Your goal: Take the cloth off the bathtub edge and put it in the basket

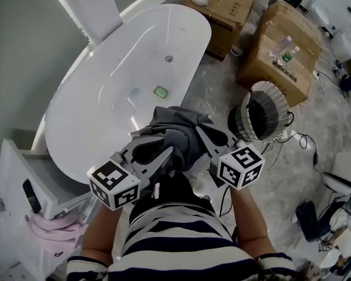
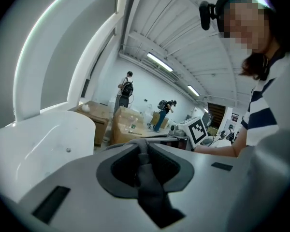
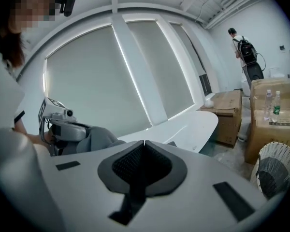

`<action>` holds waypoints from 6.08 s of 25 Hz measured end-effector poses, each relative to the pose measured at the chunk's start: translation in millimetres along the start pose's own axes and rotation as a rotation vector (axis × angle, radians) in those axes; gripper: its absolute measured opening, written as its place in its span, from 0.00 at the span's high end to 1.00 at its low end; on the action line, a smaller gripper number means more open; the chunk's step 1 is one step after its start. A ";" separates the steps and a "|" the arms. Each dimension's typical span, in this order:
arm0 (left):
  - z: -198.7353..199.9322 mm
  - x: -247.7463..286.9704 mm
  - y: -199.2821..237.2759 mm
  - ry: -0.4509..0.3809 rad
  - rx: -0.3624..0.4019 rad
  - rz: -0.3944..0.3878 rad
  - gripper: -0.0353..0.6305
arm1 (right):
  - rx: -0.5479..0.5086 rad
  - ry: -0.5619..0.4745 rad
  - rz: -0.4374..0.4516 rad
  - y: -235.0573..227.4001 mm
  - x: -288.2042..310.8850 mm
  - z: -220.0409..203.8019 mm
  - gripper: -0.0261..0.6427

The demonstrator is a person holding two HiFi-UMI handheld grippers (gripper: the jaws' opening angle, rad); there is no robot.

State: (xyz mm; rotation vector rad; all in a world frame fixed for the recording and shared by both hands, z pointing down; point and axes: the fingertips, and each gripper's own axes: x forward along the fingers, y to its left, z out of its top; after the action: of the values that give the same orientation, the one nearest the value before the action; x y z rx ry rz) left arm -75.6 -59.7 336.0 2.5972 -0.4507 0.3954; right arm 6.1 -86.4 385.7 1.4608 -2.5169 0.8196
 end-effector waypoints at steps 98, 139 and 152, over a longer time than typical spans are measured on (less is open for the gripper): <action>-68.5 571.2 -79.6 0.491 0.246 -0.338 0.83 | 0.306 -0.023 -0.645 -481.0 -248.5 -56.9 0.92; -117.6 566.5 -20.4 0.584 0.031 0.004 0.91 | 0.514 0.138 -0.790 -495.2 -227.8 -160.9 0.92; -89.4 509.4 -30.0 0.512 -0.012 0.016 0.91 | 0.593 0.045 -0.812 -460.0 -246.5 -147.7 0.92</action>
State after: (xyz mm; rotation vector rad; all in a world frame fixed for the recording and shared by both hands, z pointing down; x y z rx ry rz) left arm 379.0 -114.4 578.3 2.3580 -0.2897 1.0226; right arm 495.6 -0.4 602.9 2.3213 -1.4180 1.4131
